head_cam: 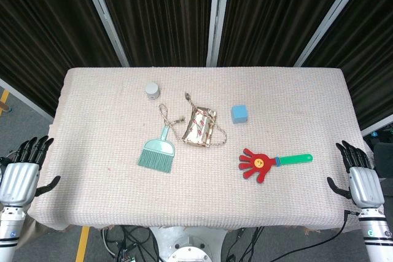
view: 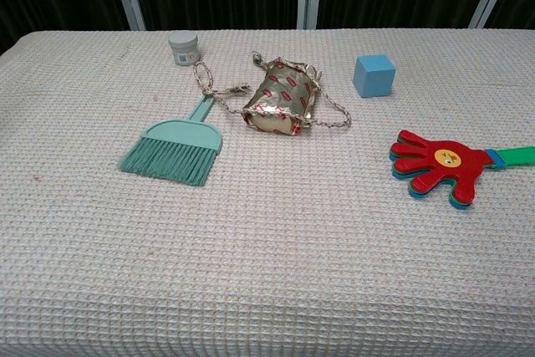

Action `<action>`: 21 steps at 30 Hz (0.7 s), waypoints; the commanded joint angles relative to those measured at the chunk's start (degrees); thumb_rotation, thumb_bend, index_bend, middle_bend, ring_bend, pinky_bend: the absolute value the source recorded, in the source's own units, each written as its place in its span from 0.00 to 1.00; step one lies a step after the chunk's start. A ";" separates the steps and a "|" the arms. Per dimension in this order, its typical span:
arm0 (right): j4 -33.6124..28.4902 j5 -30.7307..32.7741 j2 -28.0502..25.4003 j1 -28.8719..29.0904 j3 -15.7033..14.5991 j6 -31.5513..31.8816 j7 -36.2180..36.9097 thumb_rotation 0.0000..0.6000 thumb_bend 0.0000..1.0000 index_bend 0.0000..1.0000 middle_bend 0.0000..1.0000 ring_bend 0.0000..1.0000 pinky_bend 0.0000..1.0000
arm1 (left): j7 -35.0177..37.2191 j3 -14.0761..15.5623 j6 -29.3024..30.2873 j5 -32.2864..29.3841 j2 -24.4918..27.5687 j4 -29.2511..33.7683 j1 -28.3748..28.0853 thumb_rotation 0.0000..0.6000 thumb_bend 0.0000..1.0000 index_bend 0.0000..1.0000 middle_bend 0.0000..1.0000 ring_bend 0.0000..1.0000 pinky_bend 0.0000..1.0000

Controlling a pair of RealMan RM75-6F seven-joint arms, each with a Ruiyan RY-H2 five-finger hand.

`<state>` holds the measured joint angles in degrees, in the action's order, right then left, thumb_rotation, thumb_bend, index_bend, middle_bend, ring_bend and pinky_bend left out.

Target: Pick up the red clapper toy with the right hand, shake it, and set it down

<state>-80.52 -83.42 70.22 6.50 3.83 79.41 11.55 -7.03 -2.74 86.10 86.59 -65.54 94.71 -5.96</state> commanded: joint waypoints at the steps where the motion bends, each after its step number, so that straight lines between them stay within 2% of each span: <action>1: -0.07 -0.12 -0.06 0.04 -0.06 -0.03 -0.12 1.00 0.21 0.00 0.00 0.00 0.00 | 0.08 -0.06 0.01 -0.15 -0.17 -0.17 0.02 1.00 0.20 0.07 0.07 0.00 0.08; 8: 0.00 0.24 -0.38 0.09 -0.10 -0.62 -0.03 1.00 0.21 0.00 0.00 0.00 0.00 | -0.13 0.00 -0.12 -0.27 -0.71 -0.67 0.00 1.00 0.20 0.07 0.07 0.00 0.08; 13: 0.41 0.63 -0.09 1.40 -0.14 -3.00 -2.73 1.00 0.21 0.00 0.00 0.00 0.00 | -0.49 -0.24 -0.33 -0.73 -0.25 -0.48 -0.09 1.00 0.20 0.07 0.07 0.00 0.08; 21: 1.46 1.52 0.21 8.13 0.58 -13.29 -7.90 1.00 0.21 0.00 0.00 0.00 0.00 | 0.98 0.27 -0.41 -0.40 -1.67 -2.29 0.09 1.00 0.20 0.07 0.07 0.00 0.08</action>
<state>-79.45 -82.32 70.09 12.56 4.05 68.55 5.68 -6.30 -2.57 85.65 86.11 -66.95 92.67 -5.92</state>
